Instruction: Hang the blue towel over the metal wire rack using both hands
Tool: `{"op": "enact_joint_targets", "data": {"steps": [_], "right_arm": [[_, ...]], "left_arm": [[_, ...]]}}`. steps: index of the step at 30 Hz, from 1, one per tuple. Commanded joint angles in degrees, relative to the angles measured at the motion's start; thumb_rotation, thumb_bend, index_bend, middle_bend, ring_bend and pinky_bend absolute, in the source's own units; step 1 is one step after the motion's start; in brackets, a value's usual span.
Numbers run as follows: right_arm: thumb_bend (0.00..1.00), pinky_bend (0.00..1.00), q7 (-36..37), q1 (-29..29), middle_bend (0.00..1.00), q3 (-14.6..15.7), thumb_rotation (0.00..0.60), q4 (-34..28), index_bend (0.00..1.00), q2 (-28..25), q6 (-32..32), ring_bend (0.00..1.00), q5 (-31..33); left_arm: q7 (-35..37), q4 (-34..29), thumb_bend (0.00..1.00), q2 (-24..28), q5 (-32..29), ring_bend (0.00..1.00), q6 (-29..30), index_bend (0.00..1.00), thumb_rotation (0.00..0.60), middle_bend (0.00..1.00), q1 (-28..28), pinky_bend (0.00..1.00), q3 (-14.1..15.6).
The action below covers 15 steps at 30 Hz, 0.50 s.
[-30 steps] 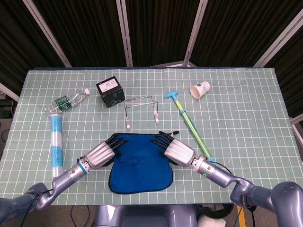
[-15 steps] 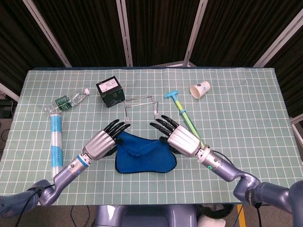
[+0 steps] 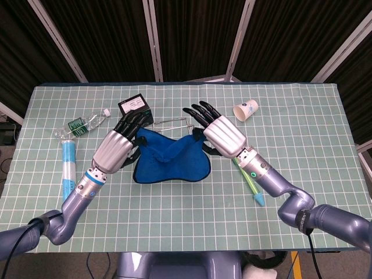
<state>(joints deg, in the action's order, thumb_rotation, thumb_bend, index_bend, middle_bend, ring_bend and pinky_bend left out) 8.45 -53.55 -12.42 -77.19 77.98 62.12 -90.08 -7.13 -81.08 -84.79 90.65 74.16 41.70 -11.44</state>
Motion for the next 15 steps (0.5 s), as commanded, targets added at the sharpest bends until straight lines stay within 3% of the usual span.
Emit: {"op": "enact_joint_targets", "data": {"steps": [1,15], "right_arm": [[0.41,0.0,1.4,-1.3,0.03,-1.1,0.6,2.5,0.64,0.9,-1.9,0.0,1.8],[0.41,0.0,8.6,-6.4,0.03,-4.8,0.6,16.7,0.64,8.0,-7.5,0.0,7.7]], "left_arm": [[-1.7,-0.9,0.55,1.1,-1.8,0.0,-1.0,0.82,0.6,0.0,0.5,0.0,-1.4],[-2.6,4.6,0.55,-1.6,-5.7,0.0,-1.6,0.82,0.6,0.0,1.9,0.0,-3.8]]}}
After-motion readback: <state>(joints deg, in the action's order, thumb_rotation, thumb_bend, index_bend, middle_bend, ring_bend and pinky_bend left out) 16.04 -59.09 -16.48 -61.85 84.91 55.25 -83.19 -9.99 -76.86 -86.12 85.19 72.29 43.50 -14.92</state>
